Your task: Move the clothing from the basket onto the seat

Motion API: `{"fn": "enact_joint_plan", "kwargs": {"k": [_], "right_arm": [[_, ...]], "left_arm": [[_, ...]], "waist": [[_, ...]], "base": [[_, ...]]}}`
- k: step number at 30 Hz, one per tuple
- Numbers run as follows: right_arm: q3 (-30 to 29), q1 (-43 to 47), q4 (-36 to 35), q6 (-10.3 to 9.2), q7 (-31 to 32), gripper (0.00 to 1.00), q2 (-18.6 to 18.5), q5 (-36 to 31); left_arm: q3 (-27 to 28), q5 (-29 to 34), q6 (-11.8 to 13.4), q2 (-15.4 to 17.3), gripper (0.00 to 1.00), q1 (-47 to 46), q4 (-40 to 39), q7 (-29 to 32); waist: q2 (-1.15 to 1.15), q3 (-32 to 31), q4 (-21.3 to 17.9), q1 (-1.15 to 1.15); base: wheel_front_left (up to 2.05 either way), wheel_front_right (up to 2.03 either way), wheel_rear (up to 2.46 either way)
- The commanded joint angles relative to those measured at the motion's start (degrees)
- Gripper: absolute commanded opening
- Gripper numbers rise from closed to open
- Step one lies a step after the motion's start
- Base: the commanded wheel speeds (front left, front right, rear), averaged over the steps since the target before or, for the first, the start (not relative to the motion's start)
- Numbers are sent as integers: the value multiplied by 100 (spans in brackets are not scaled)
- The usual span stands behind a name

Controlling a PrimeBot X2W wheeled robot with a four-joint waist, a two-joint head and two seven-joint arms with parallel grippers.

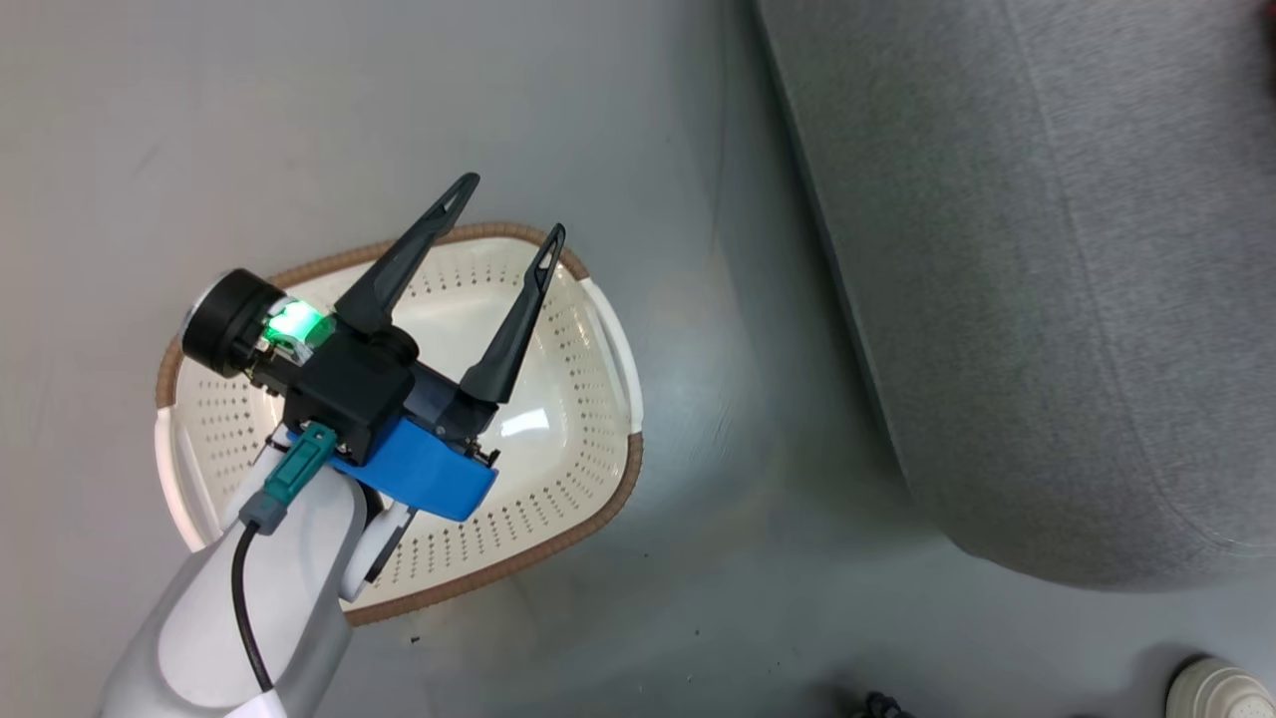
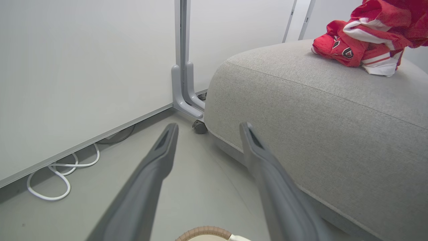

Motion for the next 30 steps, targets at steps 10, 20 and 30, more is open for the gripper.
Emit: {"fn": "enact_joint_plan", "kwargs": {"k": [10,20,30], "right_arm": [[-25,-14,1018,1,-506,0,391,-301],[119,-299,1590,1,-513,37,248,-313],[162,-410,1802,1,-585,100,118,-354]], "left_arm": [[87,118,0,178,100,-157,-251,-15],[151,111,15,90,100,-101,-220,-15],[175,112,8,-7,100,-128,-196,-15]], "waist": [[0,568,178,-1],[0,530,243,-1],[0,439,304,-1]], "base": [[0,0,0],[0,0,0],[0,0,0]]}}
